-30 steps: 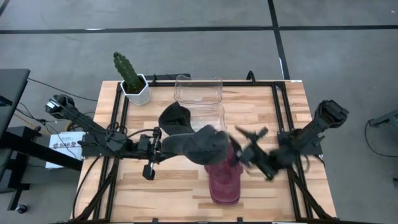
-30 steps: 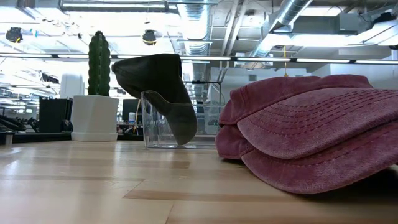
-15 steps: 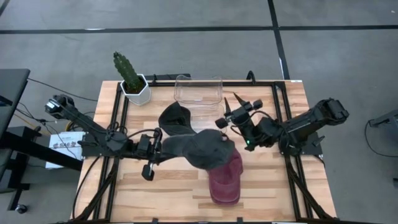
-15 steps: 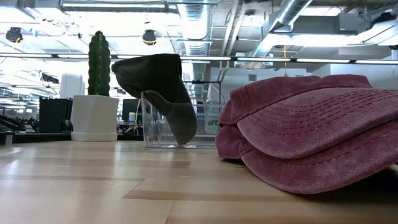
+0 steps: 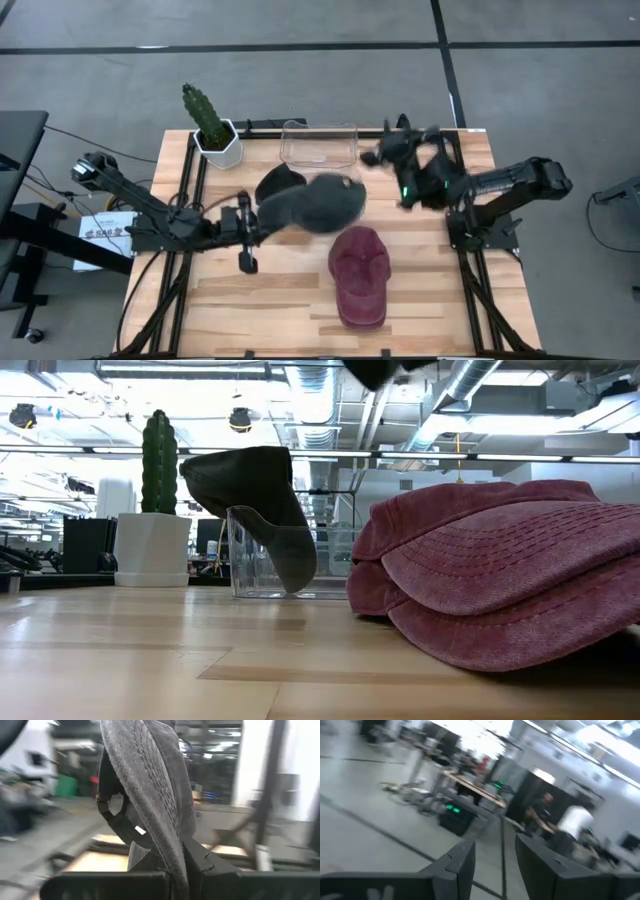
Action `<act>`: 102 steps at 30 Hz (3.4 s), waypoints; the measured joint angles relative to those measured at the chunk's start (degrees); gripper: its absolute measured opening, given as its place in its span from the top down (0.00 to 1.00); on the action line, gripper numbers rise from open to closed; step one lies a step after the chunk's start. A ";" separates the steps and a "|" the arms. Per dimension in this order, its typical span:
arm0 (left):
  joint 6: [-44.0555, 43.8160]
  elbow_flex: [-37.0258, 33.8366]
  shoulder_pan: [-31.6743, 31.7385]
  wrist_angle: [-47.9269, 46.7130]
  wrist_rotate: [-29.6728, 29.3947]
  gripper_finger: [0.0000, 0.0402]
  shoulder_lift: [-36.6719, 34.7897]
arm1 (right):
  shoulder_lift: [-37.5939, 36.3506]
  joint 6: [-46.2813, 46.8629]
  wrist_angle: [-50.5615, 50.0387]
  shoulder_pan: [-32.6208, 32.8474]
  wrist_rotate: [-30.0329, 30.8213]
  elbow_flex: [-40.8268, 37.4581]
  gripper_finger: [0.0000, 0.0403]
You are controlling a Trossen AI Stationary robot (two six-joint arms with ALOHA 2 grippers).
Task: Pick & Place hat
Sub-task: Put the black cap into the bottom transparent bin
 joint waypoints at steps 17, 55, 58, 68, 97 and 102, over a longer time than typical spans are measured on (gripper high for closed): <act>7.05 0.82 9.55 0.16 0.35 0.97 -2.24 | 5.82 26.85 0.00 -6.16 -15.77 -0.11 0.69; -1.72 0.84 12.05 0.45 13.86 0.96 1.24 | 10.42 10.40 6.60 7.97 -19.89 3.76 0.69; -2.57 0.84 12.05 0.45 15.13 0.96 1.24 | 10.41 6.40 8.22 6.04 -18.49 3.76 0.69; -2.40 0.86 12.05 -0.16 14.85 0.96 1.24 | 10.00 -10.52 32.43 -0.67 -1.86 3.61 0.69; -4.47 0.86 15.94 12.33 30.82 0.96 1.22 | 1.13 14.75 39.35 6.66 -27.16 -34.90 0.69; -4.52 0.86 16.01 12.74 32.99 0.96 1.22 | 1.15 26.10 34.28 11.69 -42.44 -35.70 0.69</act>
